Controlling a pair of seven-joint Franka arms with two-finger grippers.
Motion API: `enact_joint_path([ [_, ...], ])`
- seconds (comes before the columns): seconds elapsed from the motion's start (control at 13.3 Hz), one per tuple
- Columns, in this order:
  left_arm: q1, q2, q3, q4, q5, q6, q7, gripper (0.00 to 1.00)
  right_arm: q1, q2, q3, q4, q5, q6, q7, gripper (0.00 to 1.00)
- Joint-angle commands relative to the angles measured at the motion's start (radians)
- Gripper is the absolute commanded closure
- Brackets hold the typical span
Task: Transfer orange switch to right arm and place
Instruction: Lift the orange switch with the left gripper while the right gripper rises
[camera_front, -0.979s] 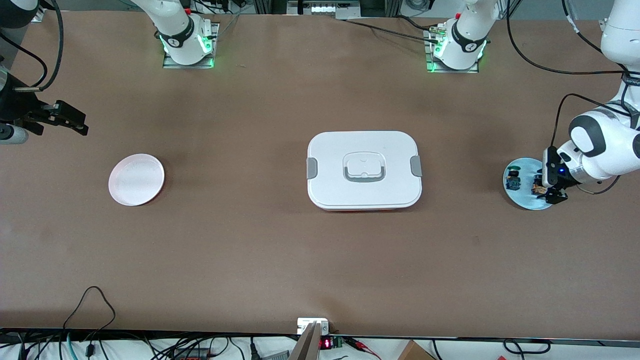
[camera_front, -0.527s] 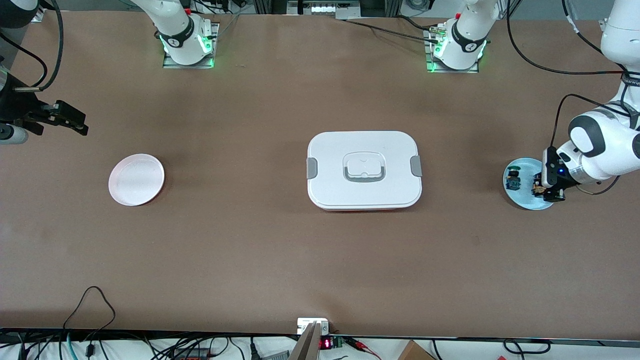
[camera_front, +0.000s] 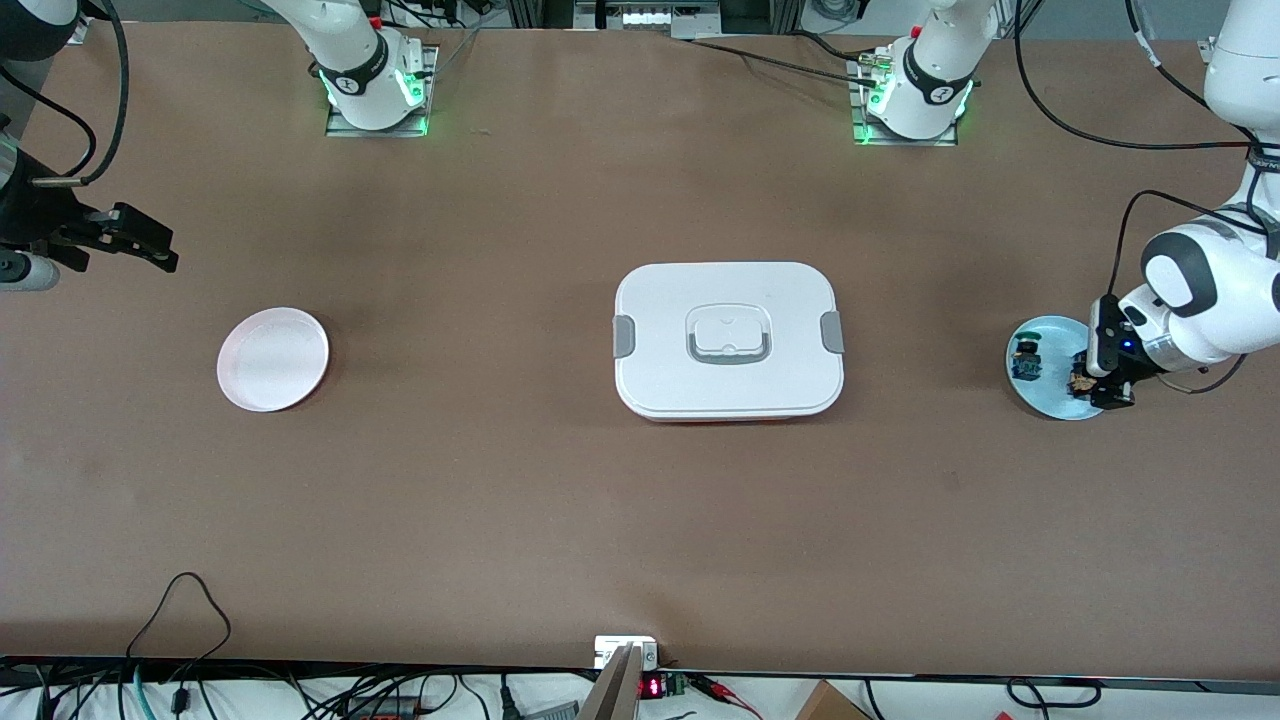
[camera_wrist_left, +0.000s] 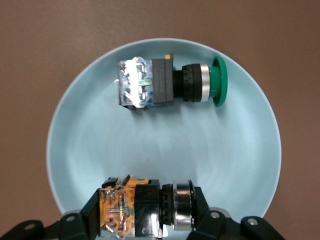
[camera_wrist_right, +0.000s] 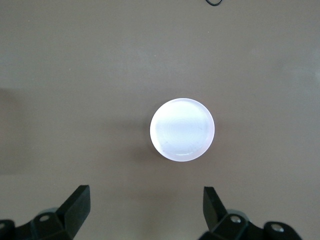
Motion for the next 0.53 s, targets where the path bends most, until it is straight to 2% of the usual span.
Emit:
enact_joint_path([
  [0.0,0.011,-0.048,-0.026,0.089,-0.027,-0.179,0.037,1.0,-0.011,0.006,0.003,0.024,0.014,-0.018,-0.008,0.0],
  [0.15,0.004,-0.059,-0.038,0.181,-0.027,-0.32,0.034,1.0,-0.014,0.004,0.003,0.023,0.012,-0.018,-0.003,0.0],
  [0.45,0.0,-0.094,-0.044,0.301,-0.027,-0.525,0.003,1.0,-0.02,0.007,0.003,0.021,0.02,-0.021,-0.009,0.0],
])
